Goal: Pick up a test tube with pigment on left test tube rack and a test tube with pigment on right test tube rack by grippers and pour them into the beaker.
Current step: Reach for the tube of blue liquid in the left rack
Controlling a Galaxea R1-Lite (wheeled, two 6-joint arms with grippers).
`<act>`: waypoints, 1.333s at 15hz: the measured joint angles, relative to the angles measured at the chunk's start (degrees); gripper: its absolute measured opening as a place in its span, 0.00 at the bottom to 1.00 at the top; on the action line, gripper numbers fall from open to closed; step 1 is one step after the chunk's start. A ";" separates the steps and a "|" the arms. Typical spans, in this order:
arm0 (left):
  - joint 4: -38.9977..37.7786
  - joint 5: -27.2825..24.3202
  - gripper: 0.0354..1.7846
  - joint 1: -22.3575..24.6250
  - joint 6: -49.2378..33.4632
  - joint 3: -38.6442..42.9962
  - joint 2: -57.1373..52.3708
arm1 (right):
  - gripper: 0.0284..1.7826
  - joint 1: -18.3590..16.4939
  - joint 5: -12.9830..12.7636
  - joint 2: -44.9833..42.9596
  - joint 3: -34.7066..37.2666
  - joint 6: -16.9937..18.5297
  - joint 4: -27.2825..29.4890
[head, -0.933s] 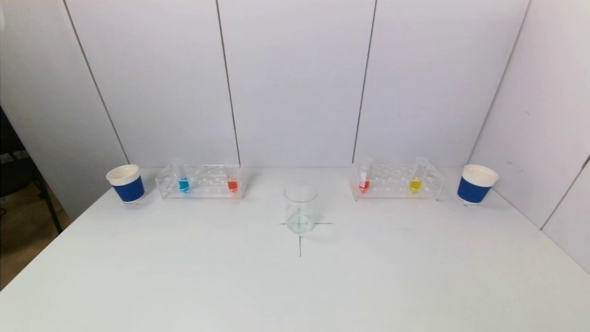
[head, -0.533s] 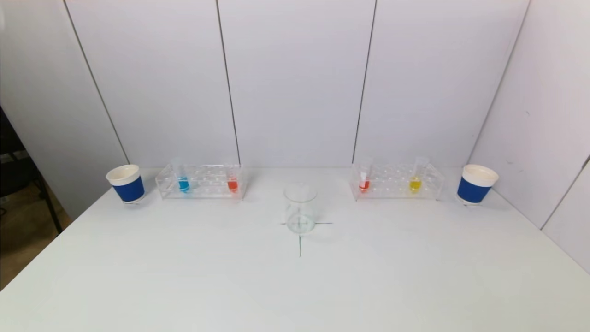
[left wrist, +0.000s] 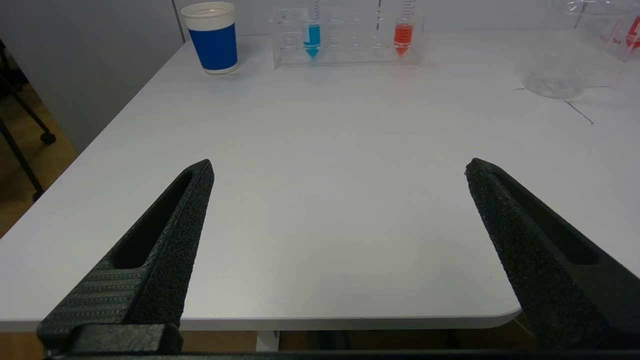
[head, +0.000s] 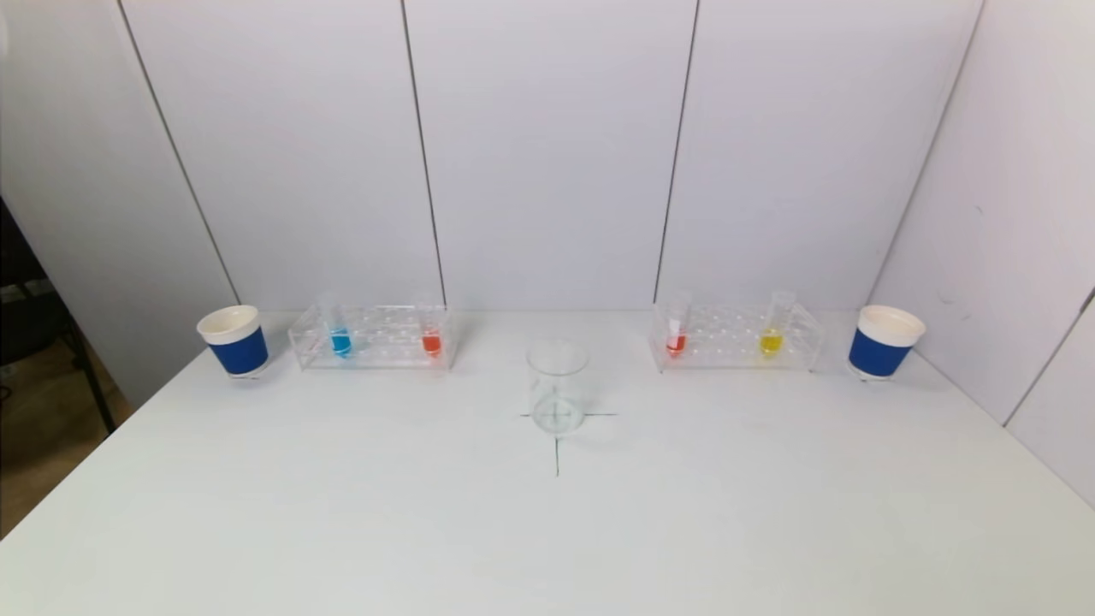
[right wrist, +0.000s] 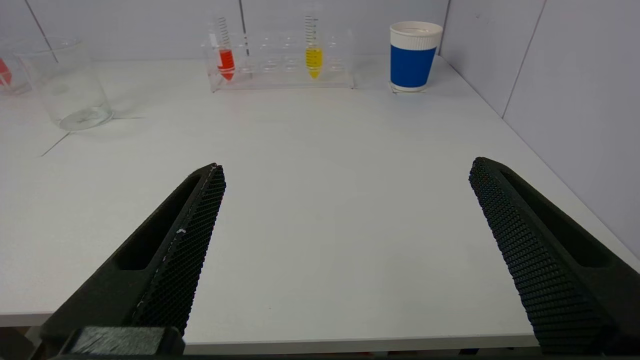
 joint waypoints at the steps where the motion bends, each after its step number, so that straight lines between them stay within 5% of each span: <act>1: 0.61 -0.09 0.99 0.00 0.05 -1.30 0.00 | 1.00 -0.02 0.00 0.00 0.00 0.01 0.00; 11: 7.25 0.21 0.99 0.00 1.65 -26.93 13.25 | 1.00 -0.02 0.00 0.00 0.00 0.00 0.00; 20: -9.08 0.39 0.99 0.09 2.04 -35.91 41.74 | 1.00 -0.02 0.00 0.00 0.00 0.00 0.00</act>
